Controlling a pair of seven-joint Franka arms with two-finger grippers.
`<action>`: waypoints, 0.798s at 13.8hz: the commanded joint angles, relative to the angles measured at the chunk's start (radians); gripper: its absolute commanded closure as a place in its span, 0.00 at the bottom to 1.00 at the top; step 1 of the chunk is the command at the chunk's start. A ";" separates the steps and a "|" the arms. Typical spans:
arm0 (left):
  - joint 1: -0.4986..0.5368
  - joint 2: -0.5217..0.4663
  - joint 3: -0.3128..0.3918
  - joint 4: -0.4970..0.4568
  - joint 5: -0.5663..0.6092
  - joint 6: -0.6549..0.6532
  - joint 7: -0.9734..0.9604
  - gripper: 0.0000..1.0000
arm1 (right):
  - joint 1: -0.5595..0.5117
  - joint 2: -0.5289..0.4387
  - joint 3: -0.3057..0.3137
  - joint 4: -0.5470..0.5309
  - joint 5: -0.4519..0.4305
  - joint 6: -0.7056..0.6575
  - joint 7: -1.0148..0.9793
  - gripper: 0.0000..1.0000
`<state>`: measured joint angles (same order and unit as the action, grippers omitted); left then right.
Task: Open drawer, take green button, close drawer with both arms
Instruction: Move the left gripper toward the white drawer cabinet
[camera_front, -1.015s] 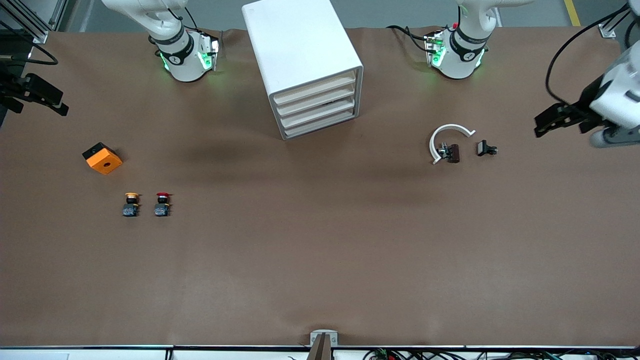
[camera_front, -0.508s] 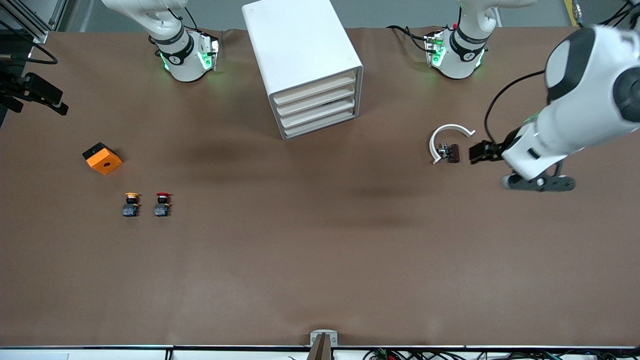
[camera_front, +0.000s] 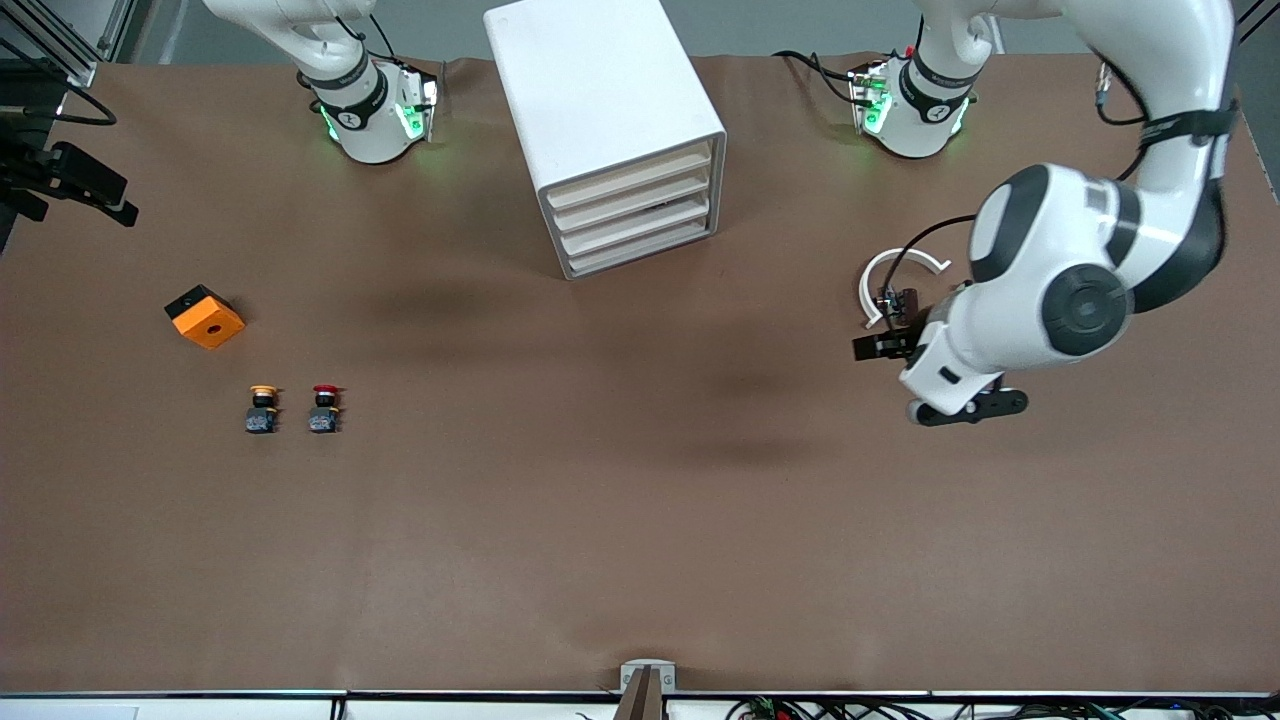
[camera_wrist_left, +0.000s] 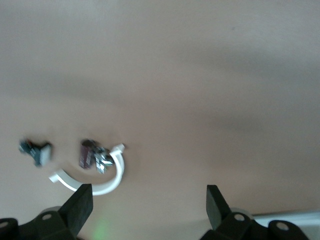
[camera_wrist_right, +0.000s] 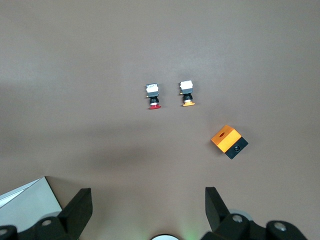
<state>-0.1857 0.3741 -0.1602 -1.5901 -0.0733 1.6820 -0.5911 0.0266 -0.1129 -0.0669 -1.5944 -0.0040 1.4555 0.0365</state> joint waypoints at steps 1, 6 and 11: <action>-0.050 0.043 -0.001 0.024 -0.010 0.001 -0.241 0.00 | -0.014 -0.028 0.009 -0.022 0.002 -0.007 0.005 0.00; -0.123 0.104 -0.001 0.028 -0.023 0.019 -0.549 0.00 | -0.014 -0.024 0.010 -0.013 0.001 -0.023 0.011 0.00; -0.146 0.176 -0.001 0.028 -0.172 0.133 -1.057 0.00 | -0.010 0.006 0.012 0.033 -0.002 -0.056 0.017 0.00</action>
<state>-0.3176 0.5074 -0.1629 -1.5829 -0.2134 1.7970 -1.5078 0.0266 -0.1140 -0.0671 -1.5816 -0.0040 1.4264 0.0370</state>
